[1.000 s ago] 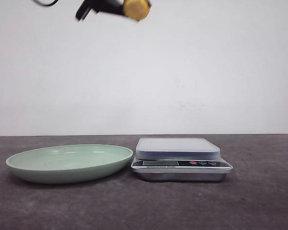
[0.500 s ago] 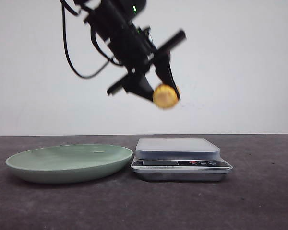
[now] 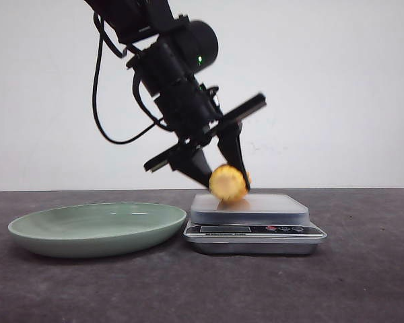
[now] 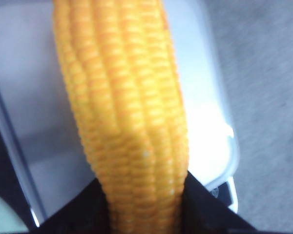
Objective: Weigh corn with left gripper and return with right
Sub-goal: 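Carry the corn with the left gripper and lower it onto the scale, then open the left gripper and raise it away from the scale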
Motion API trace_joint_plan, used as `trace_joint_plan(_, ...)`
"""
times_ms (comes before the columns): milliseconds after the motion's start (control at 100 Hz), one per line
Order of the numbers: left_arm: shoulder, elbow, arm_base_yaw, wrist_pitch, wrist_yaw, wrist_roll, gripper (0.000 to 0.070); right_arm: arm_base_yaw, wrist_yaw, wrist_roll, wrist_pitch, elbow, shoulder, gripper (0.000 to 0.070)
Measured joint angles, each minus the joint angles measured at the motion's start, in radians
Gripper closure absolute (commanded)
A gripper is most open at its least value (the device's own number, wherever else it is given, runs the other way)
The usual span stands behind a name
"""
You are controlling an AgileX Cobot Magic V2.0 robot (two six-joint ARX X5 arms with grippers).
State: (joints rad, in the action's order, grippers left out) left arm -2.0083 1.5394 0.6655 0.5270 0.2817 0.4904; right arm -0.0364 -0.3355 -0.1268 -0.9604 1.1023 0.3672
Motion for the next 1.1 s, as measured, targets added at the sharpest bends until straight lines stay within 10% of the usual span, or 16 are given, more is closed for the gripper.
trace_joint_plan(140,0.0,0.003,0.005,-0.001,-0.013,0.005,0.0153,0.0,0.0,0.0,0.0,0.0,0.0,0.0086)
trace_joint_plan(310,0.003,0.013,0.01,-0.011,0.004,0.011,0.0,0.0,0.0,0.0,0.0,0.0,0.0,0.0086)
trace_joint_plan(1100,0.189,0.26,0.002,0.265,-0.095,-0.081,0.0,0.0,0.0,0.052,-0.05,-0.05,0.0,0.0086)
